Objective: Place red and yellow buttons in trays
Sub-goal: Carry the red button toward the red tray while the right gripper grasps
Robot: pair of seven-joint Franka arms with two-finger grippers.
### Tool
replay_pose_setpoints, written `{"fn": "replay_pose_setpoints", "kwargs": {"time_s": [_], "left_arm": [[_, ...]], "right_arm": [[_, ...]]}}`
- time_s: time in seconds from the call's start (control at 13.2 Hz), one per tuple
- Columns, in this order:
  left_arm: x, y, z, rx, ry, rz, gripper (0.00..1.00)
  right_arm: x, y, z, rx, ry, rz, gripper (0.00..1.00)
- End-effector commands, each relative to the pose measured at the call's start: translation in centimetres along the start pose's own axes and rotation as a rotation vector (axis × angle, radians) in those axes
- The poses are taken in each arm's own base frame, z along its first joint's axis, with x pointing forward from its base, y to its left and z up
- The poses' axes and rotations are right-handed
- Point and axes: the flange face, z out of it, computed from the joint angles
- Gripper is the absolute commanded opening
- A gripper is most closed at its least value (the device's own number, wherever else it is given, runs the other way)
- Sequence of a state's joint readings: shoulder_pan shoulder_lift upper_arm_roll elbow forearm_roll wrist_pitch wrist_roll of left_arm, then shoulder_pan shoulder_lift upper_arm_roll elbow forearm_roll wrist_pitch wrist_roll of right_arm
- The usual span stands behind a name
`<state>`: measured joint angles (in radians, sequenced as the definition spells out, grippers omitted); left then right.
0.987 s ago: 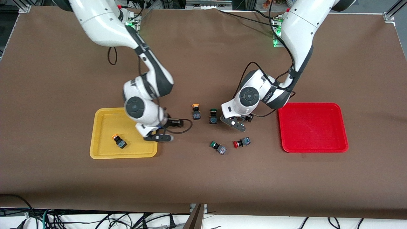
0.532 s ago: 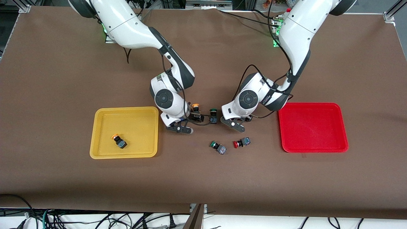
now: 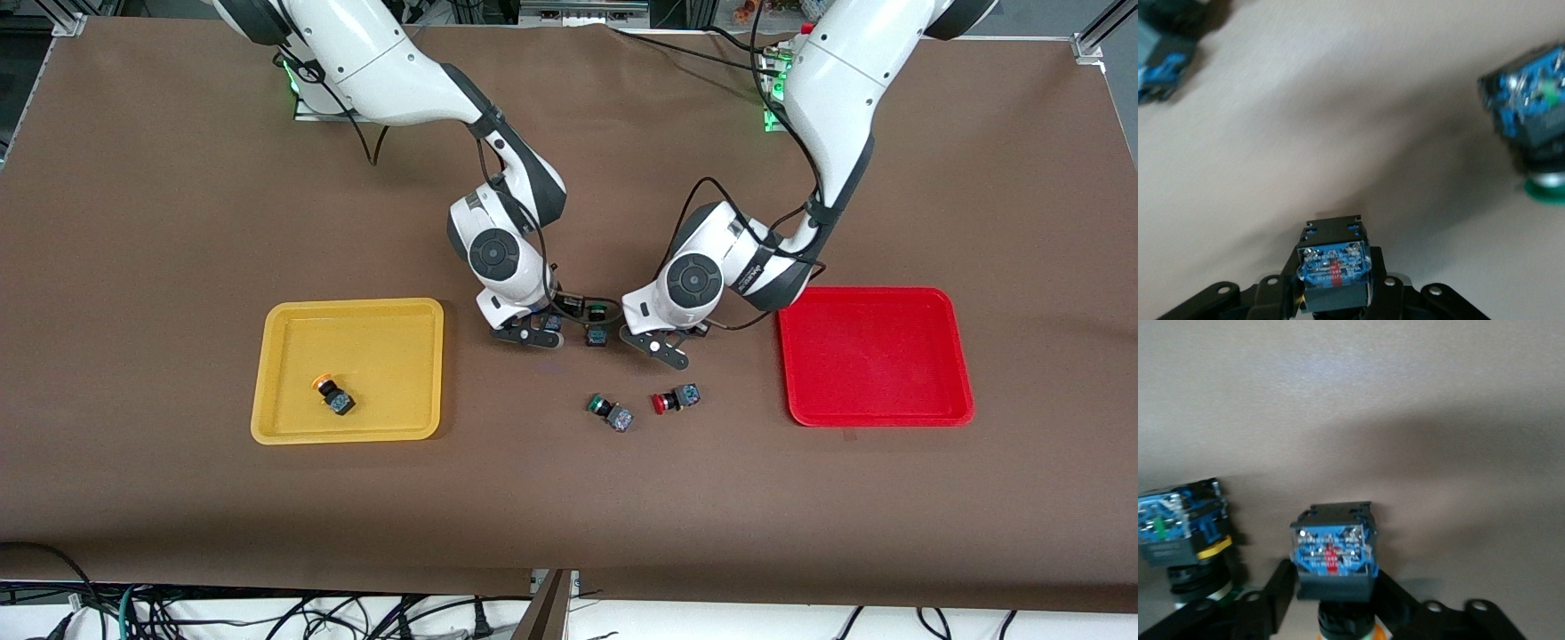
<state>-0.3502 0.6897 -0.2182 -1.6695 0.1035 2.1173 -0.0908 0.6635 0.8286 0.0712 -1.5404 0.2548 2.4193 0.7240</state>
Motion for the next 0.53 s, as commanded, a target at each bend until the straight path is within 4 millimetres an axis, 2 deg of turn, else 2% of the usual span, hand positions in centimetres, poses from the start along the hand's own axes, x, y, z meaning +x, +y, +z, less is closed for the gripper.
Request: {"fn": "replay_pose_setpoints", "kwargs": {"time_s": [0.0,0.08,0.23,0.38,0.46], "left_arm": [[-1.8,-4.4,-4.8,0.029,-0.043,0.065,0.0],[-2.5,-7.3,-6.1,0.021,-0.059,0.121,0.0],[-3.8,-14.7,-7.9,-0.02,-0.096,0.272,0.01],[-5.7,-22.8,-7.2,-0.054,-0.094,0.413,0.03],[-6.5,-26.2,-5.0,-0.084,-0.096,0.478,0.03]], "right_arm": [[0.2,0.9,-1.0,-0.024,-0.001,-0.011,0.0],[1.5,1.9,-2.8,-0.054,-0.005,-0.022,0.0],[4.8,4.9,-8.4,-0.11,-0.019,-0.111,0.0],[8.7,10.3,-12.6,-0.184,-0.037,-0.227,0.0],[10.9,13.7,-13.8,-0.223,-0.049,-0.285,0.0]]}}
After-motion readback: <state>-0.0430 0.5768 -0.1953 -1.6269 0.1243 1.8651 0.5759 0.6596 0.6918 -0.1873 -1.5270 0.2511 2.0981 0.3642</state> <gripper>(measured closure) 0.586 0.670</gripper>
